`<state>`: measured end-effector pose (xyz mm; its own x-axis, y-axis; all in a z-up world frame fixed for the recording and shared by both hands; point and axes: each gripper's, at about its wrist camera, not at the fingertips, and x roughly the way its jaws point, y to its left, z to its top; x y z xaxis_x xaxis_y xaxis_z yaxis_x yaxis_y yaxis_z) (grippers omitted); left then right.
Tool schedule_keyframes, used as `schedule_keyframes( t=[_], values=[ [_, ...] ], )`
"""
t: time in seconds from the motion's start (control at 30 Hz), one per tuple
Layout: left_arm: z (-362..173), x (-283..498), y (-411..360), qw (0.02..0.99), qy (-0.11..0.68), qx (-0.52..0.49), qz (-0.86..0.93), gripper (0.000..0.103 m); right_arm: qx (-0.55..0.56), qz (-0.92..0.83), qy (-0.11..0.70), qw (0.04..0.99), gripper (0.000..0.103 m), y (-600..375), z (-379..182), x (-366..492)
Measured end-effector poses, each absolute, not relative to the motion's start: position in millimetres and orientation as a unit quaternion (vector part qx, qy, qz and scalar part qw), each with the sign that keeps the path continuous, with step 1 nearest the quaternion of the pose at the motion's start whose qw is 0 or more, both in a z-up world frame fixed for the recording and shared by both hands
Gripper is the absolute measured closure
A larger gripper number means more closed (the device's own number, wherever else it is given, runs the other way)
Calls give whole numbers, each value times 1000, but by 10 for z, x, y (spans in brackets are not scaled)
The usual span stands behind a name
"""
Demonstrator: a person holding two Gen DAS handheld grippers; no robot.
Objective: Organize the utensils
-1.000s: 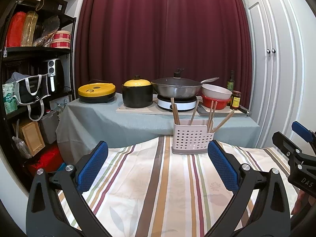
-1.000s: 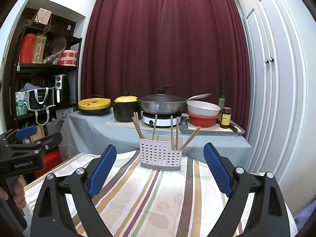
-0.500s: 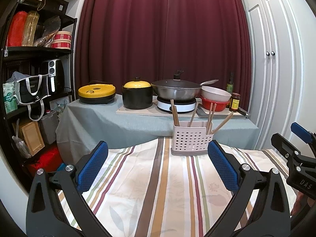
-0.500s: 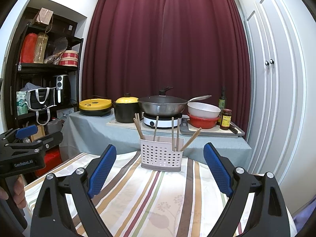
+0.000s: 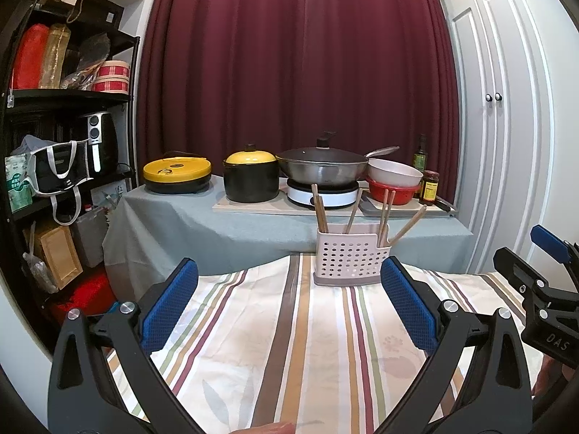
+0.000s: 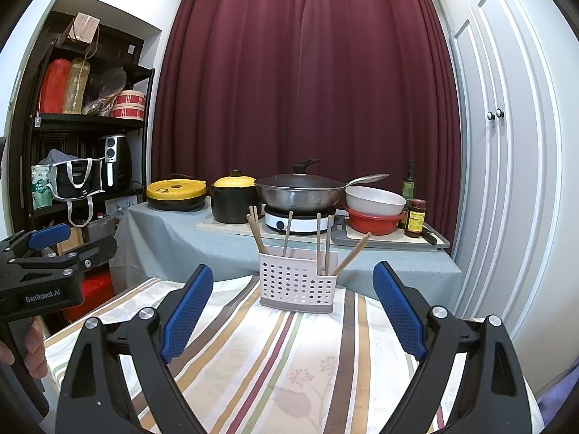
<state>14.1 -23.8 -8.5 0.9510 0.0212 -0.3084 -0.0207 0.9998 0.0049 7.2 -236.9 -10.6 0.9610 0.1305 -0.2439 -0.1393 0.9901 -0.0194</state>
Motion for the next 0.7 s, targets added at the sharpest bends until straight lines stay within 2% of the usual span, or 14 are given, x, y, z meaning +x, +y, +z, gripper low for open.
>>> schedule_keyframes(
  t=[0.7],
  values=[
    [-165, 218, -244, 989, 149, 3, -19, 4, -18, 69, 133, 989, 16, -2371, -203, 128]
  ],
)
